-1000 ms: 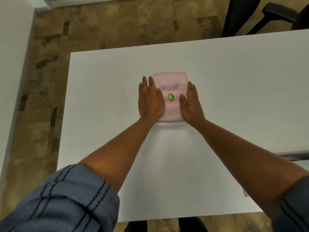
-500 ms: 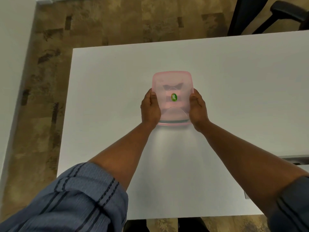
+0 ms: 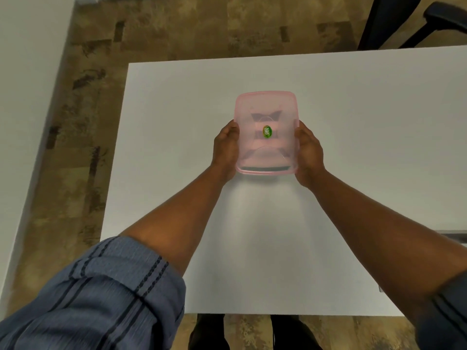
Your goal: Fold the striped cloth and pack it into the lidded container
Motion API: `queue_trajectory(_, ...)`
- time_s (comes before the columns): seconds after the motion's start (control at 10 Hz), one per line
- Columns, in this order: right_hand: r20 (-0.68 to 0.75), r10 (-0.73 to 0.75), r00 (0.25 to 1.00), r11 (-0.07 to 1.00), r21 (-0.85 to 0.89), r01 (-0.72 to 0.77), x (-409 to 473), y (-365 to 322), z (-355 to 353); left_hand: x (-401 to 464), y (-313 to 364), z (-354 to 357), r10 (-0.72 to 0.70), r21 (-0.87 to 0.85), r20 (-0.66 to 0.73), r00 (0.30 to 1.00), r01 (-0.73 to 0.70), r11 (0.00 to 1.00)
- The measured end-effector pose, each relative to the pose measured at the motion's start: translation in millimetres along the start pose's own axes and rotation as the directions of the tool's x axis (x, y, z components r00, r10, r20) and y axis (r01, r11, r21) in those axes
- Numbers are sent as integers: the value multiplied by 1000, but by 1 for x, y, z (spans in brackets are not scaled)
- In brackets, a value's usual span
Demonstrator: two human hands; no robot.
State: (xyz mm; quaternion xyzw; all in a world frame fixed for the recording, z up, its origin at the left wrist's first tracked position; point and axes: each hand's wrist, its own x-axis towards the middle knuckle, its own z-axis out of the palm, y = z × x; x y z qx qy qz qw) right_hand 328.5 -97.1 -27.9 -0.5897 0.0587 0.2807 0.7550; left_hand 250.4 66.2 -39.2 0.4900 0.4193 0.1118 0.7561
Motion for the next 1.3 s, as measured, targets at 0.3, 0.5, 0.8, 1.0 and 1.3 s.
queue_trajectory(0.3, 94, 75, 993, 997, -14, -74, -38, 36, 99, -18, 39, -105, 44, 72, -58, 997, -40, 997)
queue_trajectory(0.5, 173, 128, 977, 992, -22, -126, -62, 79, 179, -15, 52, -200, 91, 176, -160, 983, -62, 982)
queue_trajectory(0.8, 172, 119, 978, 990, -91, -104, -56, 117, 226, 15, 50, -261, 82, 173, -169, 982, -52, 984)
queue_trajectory(1.0, 184, 88, 979, 986, -158, -59, -52, 121, 226, 20, 48, -265, 79, 214, -139, 987, -48, 976)
queue_trajectory(1.3, 202, 7, 979, 898, -433, 83, -43, 100, 192, -7, 48, -235, 474, 685, -44, 879, -319, 655)
